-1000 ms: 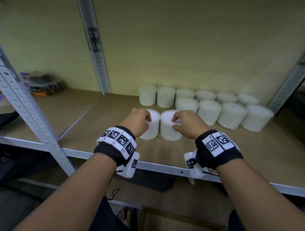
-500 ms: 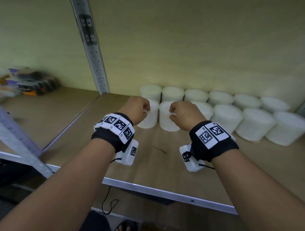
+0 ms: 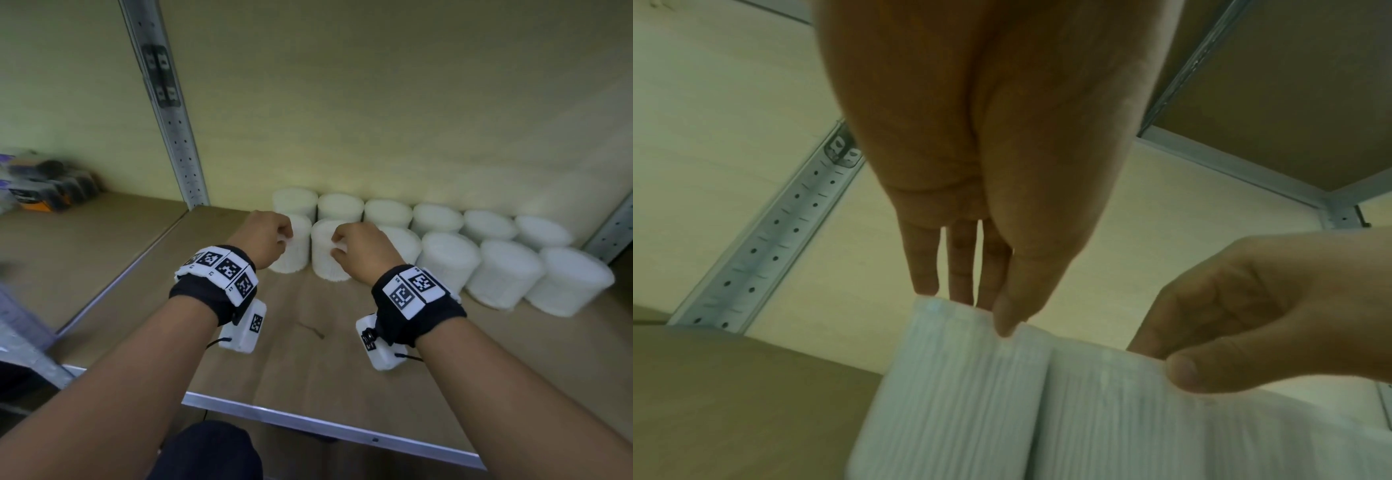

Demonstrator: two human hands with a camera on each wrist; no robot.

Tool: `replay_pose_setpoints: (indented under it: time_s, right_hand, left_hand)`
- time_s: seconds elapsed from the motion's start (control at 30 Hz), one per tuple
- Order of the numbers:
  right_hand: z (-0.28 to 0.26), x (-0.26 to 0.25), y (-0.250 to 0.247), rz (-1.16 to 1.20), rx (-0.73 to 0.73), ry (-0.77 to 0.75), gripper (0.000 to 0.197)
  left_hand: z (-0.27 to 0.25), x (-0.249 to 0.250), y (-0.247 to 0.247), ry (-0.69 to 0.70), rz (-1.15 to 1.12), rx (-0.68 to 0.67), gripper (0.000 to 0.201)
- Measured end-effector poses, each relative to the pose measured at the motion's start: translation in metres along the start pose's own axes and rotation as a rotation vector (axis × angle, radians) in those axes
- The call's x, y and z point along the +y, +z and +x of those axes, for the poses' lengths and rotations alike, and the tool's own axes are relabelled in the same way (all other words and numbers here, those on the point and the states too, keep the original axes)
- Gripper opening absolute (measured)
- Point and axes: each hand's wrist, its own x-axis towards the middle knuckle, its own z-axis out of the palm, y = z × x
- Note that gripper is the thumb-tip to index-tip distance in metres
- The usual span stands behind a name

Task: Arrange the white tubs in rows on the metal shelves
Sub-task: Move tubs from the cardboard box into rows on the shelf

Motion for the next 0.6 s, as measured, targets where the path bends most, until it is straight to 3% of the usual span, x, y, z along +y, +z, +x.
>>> replay_pose_setpoints:
  time_s: [0.13, 0.27, 0.6]
  right_hand:
    - [-0.006, 0.006, -0.010, 0.094, 0.012, 0.013, 0.038]
    - [-0.015, 0.029, -0.037, 0.117, 0.100, 0.068, 0.034]
    - [-0.071, 0.125, -0.112, 0.097, 0.201, 0.290, 0.030]
  left_hand:
    - [0.001, 0.008, -0.005, -0.049, 0.022, -0.090, 0.031]
    - [0.000, 0.037, 0.000, 0.000, -0.050, -0.008, 0.040]
    - [0.019, 0.187, 0.038, 0.243, -0.159, -0.057, 0.043]
